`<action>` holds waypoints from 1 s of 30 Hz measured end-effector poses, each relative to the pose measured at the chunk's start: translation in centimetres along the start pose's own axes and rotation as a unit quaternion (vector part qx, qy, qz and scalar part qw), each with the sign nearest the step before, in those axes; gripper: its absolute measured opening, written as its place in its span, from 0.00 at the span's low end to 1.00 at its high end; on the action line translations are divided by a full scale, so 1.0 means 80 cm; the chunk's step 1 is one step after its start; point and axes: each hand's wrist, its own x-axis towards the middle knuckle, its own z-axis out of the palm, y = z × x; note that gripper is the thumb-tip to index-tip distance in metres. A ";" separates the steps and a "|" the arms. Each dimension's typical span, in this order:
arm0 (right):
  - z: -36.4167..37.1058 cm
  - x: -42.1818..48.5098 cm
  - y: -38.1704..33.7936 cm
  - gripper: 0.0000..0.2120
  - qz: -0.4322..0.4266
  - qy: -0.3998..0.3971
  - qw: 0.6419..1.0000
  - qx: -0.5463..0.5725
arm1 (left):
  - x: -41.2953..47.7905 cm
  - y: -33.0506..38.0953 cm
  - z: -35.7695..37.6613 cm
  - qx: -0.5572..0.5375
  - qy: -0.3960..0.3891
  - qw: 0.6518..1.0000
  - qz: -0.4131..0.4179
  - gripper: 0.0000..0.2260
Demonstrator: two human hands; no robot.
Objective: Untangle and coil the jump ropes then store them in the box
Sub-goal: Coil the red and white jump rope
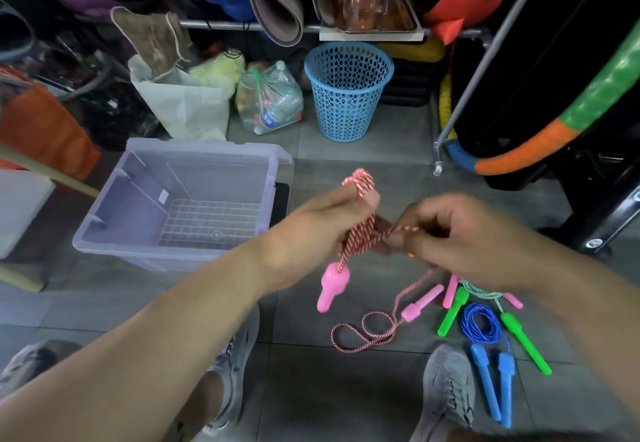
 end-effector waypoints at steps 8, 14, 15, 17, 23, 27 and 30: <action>-0.011 0.006 0.006 0.11 -0.072 0.136 0.976 0.154 | -0.014 0.009 0.015 -0.040 -0.167 0.983 -0.069 0.20; -0.013 0.017 0.023 0.13 0.013 0.145 0.968 0.205 | -0.013 0.020 0.008 -0.173 -0.233 0.955 -0.058 0.26; -0.011 0.019 0.025 0.09 0.027 0.128 0.972 0.196 | -0.011 0.021 0.004 -0.203 -0.222 0.953 -0.047 0.27; -0.002 0.020 0.031 0.12 0.045 0.113 0.979 0.164 | -0.006 0.025 -0.003 -0.260 -0.182 0.948 -0.014 0.28; 0.028 0.006 0.014 0.12 0.075 -0.052 0.996 -0.015 | 0.005 0.032 -0.014 -0.297 0.002 0.952 0.068 0.18; 0.022 -0.004 0.000 0.13 0.046 -0.097 0.993 -0.039 | 0.009 0.022 -0.011 -0.180 0.051 0.981 0.056 0.16; 0.008 -0.007 -0.001 0.12 0.022 -0.105 0.993 0.046 | 0.008 0.009 -0.001 -0.051 0.041 0.998 0.011 0.22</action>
